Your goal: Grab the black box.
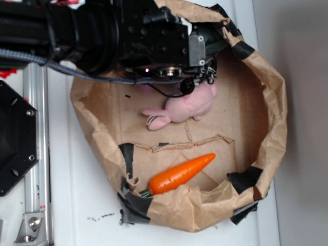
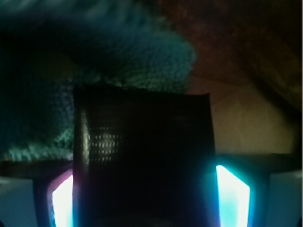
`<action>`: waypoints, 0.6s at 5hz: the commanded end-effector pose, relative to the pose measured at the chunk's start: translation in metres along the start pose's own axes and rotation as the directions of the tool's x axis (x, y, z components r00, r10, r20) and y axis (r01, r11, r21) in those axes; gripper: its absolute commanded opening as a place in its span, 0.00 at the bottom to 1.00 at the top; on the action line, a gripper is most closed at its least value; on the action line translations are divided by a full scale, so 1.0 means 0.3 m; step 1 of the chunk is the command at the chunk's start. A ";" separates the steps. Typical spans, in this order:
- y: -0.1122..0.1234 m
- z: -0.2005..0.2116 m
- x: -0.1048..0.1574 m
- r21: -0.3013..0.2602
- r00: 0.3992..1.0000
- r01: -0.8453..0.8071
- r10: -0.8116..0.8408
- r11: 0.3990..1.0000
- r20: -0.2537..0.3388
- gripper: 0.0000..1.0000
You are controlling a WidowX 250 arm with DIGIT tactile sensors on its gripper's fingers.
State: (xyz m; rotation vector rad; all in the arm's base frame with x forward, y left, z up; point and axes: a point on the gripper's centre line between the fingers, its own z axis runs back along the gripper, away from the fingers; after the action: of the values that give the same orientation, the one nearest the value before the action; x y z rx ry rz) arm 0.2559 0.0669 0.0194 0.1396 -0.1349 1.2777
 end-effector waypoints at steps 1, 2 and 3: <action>-0.053 0.338 -0.067 -0.228 0.938 0.325 -0.343 0.918 -0.043 0.00; -0.068 0.490 -0.078 -0.273 0.825 0.534 -0.563 0.800 -0.036 0.00; -0.062 0.518 -0.129 -0.314 0.644 0.690 -0.751 0.652 -0.146 0.00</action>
State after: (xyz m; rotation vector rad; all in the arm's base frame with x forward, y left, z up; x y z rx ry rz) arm 0.2579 -0.0149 0.1506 -0.1638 0.0553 0.4573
